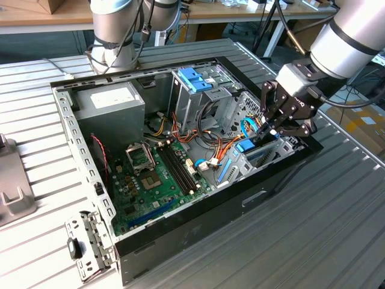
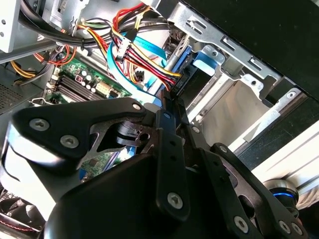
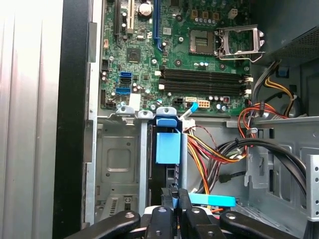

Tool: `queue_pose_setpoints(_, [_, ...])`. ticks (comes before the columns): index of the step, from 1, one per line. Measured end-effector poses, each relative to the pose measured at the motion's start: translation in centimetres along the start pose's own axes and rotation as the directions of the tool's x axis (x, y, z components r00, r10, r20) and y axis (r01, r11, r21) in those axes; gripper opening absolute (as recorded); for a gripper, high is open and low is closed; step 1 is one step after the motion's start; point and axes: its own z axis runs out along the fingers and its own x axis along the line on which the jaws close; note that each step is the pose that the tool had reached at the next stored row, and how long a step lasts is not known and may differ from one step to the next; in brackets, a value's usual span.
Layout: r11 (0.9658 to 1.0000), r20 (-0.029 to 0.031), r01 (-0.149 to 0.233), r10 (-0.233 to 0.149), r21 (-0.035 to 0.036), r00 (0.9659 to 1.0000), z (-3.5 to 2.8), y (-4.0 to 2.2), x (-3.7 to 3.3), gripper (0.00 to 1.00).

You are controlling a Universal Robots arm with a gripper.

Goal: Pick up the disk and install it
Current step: 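Insert the second disk wire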

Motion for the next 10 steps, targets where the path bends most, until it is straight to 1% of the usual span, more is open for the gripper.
queue_pose_setpoints(4, [1.0, 0.0004, 0.0, 0.0, 0.0, 1.0, -0.07, 0.0, 0.03, 0.16])
queue_pose_setpoints(5, [1.0, 0.0016, 0.0, 0.0, 0.0002, 1.0, -0.24, -0.01, 0.01, 0.16])
queue_pose_setpoints(7, [1.0, 0.0004, 0.0, 0.0, 0.0, 1.0, -0.57, 0.0, -0.03, 0.16])
queue_pose_setpoints(10, [1.0, 0.0008, 0.0, 0.0, 0.0, 1.0, -0.68, -0.04, -0.05, 0.16])
